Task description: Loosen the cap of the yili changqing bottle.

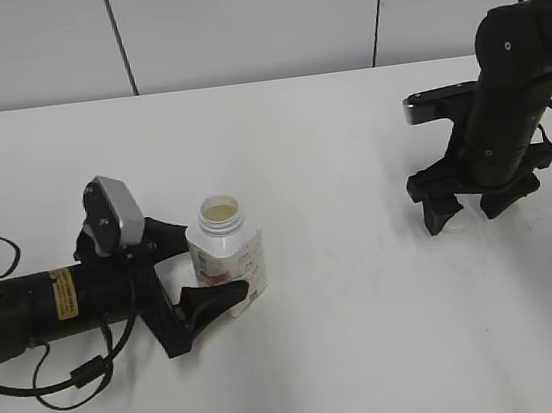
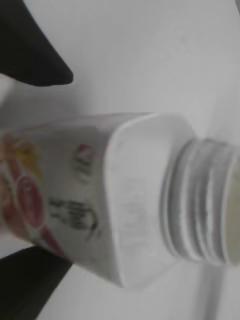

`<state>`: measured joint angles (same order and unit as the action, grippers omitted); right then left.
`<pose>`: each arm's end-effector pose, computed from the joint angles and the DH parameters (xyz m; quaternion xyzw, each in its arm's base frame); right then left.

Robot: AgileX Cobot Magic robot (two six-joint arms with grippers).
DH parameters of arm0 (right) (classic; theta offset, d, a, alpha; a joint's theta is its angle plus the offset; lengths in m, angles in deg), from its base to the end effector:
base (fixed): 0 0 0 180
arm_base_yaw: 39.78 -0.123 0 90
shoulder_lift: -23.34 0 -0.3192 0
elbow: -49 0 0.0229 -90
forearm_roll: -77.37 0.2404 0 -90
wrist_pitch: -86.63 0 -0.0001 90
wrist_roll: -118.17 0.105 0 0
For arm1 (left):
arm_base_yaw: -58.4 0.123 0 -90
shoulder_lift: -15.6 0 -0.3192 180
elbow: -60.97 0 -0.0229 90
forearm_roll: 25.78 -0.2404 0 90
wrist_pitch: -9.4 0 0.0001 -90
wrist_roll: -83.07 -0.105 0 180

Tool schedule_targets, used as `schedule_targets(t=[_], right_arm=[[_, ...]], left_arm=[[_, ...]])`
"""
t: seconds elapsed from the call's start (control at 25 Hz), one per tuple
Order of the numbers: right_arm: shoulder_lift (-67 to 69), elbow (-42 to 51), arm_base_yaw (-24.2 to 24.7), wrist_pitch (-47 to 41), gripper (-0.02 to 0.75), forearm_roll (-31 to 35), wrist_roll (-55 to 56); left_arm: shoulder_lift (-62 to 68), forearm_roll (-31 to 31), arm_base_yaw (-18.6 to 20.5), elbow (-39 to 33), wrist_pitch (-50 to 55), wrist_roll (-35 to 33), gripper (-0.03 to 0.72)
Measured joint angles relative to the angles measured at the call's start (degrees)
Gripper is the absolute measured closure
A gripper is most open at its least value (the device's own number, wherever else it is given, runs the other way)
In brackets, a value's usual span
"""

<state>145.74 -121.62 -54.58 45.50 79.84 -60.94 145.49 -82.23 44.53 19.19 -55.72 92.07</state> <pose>0.3651 0.0996 0.1453 -0.1056 0.9924 0.0234 0.0592 0.2923 -0.1539 0.0972 0.4457 0.6879 -0.3249 0.4718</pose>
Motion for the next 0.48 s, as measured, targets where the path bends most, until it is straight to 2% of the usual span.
schedule_targets(t=[0.28,0.48], right_arm=[[-4.3,-0.6,0.0,0.2,0.142,0.0,-0.2],[-6.3,-2.7,0.0,0.3,0.142,0.0,-0.2]], left_arm=[[-2.3,-3.7,6.9,-3.9,0.7,0.0,0.101],[-5.7,-4.4,10.5,-5.4,4.1,0.0,0.101]])
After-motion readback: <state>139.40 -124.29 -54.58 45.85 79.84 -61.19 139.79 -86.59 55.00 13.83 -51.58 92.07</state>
